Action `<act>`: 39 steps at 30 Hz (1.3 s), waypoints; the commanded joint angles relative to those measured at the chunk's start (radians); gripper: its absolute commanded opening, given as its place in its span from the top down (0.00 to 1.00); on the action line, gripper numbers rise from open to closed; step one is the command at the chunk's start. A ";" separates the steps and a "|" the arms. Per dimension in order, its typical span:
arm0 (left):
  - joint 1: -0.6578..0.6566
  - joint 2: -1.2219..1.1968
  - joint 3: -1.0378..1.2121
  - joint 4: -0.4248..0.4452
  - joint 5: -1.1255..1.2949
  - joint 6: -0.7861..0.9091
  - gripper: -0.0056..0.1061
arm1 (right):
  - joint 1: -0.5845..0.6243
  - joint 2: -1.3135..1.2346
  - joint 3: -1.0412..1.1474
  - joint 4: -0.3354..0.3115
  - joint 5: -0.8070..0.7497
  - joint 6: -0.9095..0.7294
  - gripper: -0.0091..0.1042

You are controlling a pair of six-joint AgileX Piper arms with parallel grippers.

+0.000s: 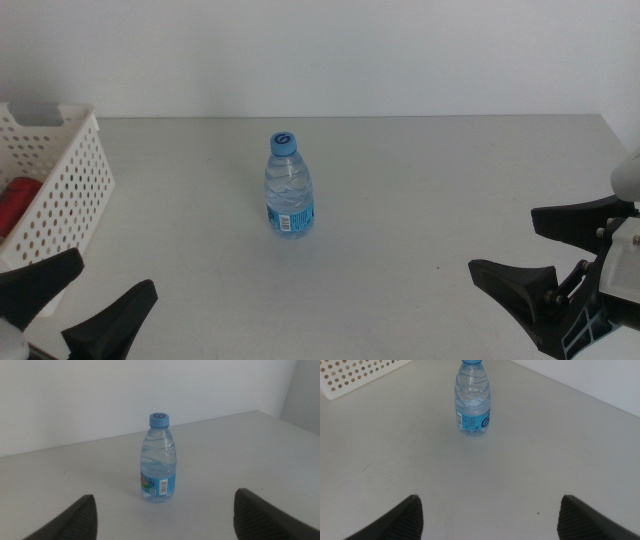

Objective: Use arms to grab the bottles and put them into the dustbin to the left of the table.

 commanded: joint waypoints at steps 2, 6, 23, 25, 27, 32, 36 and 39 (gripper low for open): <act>-0.005 0.030 0.008 -0.008 -0.166 -0.019 0.11 | 0.004 -0.010 -0.030 -0.008 -0.067 -0.012 0.26; -0.005 0.128 -0.001 -0.008 -0.208 -0.019 0.11 | 0.004 -0.010 -0.030 -0.008 -0.067 -0.012 0.26; -0.004 0.815 -0.206 0.204 -0.615 -0.230 0.11 | 0.004 -0.010 -0.030 -0.008 -0.067 -0.012 0.26; -0.004 0.878 -0.241 0.204 -0.635 -0.228 0.11 | 0.004 -0.010 -0.030 -0.008 -0.067 -0.012 0.26; -0.004 0.926 -0.276 0.204 -0.642 -0.228 0.11 | 0.004 -0.010 -0.030 -0.008 -0.067 -0.012 0.26; -0.004 1.036 -0.376 0.204 -0.642 -0.225 0.11 | 0.004 -0.010 -0.030 -0.008 -0.067 -0.012 0.26; -0.001 1.123 -0.436 0.204 -0.659 -0.225 0.11 | 0.004 -0.010 -0.030 -0.008 -0.067 -0.012 0.26; 0.011 1.188 -0.466 0.208 -0.727 -0.228 0.11 | 0.004 -0.010 -0.030 -0.008 -0.067 -0.012 0.26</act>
